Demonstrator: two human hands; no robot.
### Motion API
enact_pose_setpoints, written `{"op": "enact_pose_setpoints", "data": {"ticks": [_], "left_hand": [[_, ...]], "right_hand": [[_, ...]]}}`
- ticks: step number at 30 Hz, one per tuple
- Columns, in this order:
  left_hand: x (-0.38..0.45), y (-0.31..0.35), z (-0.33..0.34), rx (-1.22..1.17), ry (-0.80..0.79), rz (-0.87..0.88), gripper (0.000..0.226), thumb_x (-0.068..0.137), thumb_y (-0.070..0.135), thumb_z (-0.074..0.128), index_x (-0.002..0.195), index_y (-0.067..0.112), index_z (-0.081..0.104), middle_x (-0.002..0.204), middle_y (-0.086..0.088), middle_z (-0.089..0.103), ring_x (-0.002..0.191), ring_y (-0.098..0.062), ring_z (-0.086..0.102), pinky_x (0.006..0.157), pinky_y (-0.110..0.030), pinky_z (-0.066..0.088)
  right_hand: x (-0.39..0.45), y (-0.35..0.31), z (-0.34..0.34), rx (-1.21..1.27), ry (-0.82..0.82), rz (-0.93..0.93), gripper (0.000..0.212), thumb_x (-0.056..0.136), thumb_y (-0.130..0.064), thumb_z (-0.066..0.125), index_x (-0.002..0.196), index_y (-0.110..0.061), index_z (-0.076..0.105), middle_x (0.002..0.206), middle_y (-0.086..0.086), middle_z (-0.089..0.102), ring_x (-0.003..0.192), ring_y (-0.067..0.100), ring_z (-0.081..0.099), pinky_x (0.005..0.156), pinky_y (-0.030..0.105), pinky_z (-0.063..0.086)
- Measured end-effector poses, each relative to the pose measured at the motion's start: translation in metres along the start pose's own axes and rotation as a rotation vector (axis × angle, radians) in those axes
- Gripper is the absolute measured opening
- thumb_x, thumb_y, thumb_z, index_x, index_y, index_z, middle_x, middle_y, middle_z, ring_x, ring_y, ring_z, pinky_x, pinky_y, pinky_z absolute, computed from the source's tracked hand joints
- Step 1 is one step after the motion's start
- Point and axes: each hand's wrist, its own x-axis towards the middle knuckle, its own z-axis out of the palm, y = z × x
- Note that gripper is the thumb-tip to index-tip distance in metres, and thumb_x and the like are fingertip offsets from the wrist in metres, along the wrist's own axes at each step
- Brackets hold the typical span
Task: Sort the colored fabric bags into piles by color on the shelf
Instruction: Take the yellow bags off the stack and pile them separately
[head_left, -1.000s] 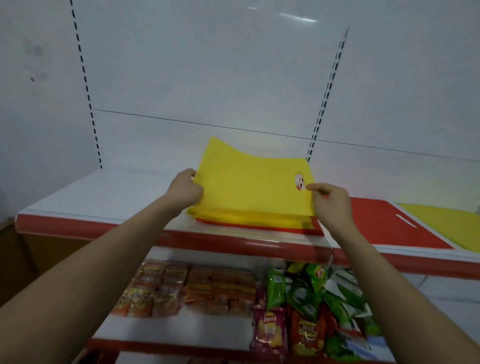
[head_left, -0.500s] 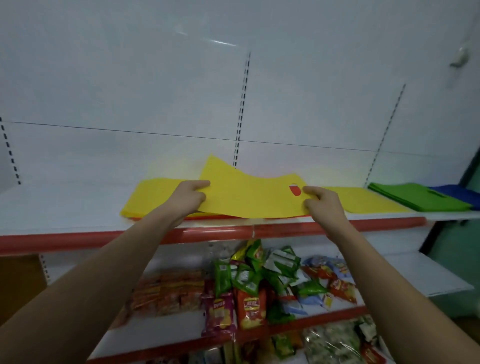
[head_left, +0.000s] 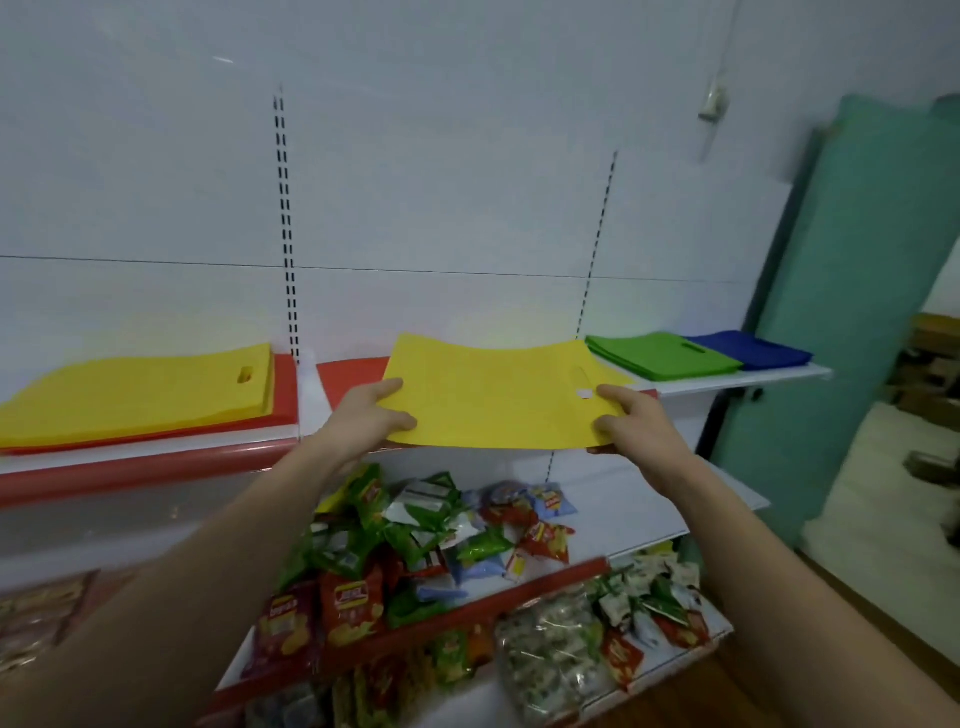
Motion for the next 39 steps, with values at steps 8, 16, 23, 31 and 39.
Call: {"op": "enact_pose_setpoints", "data": {"ticks": [8, 16, 23, 31, 39], "left_hand": [[0.037, -0.004, 0.065, -0.063, -0.015, -0.063, 0.072, 0.086, -0.001, 0.069, 0.15, 0.01, 0.038, 0.138, -0.007, 0.051, 0.091, -0.014, 0.065, 0.063, -0.023, 0.057], [0.107, -0.027, 0.097, -0.009, -0.043, -0.089, 0.076, 0.083, -0.004, 0.071, 0.15, 0.009, 0.037, 0.128, -0.009, 0.052, 0.092, -0.021, 0.064, 0.07, -0.031, 0.058], [0.17, -0.026, 0.123, 0.13, -0.009, -0.078, 0.079, 0.08, 0.003, 0.077, 0.149, 0.01, 0.039, 0.141, -0.007, 0.049, 0.103, -0.017, 0.056, 0.074, -0.016, 0.045], [0.234, -0.024, 0.168, 0.325, 0.147, -0.136, 0.083, 0.072, 0.013, 0.086, 0.144, 0.005, 0.046, 0.143, -0.014, 0.05, 0.119, -0.03, 0.058, 0.1, -0.042, 0.049], [0.276, -0.016, 0.225, 0.675, 0.204, -0.268, 0.079, 0.08, 0.036, 0.079, 0.145, 0.006, 0.045, 0.148, -0.014, 0.046, 0.134, -0.029, 0.044, 0.106, -0.032, 0.038]], "right_hand": [[0.047, 0.046, -0.036, 0.004, -0.007, 0.031, 0.052, 0.093, 0.007, 0.049, 0.143, -0.003, 0.042, 0.127, 0.009, 0.047, 0.08, 0.019, 0.058, 0.056, 0.025, 0.053], [0.127, 0.077, -0.049, -0.171, -0.131, 0.008, 0.051, 0.092, 0.001, 0.057, 0.141, -0.01, 0.049, 0.119, 0.008, 0.055, 0.065, 0.019, 0.057, 0.055, 0.025, 0.052], [0.211, 0.102, -0.066, -0.158, -0.124, -0.002, 0.048, 0.092, -0.002, 0.062, 0.138, -0.01, 0.052, 0.121, 0.013, 0.055, 0.055, 0.016, 0.056, 0.057, 0.028, 0.051], [0.322, 0.131, -0.077, -0.162, -0.115, -0.03, 0.043, 0.091, -0.003, 0.066, 0.132, -0.006, 0.056, 0.136, 0.018, 0.05, 0.053, 0.015, 0.058, 0.054, 0.026, 0.049], [0.401, 0.153, -0.088, -0.397, -0.194, -0.104, 0.049, 0.088, -0.006, 0.066, 0.134, 0.005, 0.052, 0.122, 0.021, 0.059, 0.085, 0.03, 0.066, 0.079, 0.042, 0.053]]}}
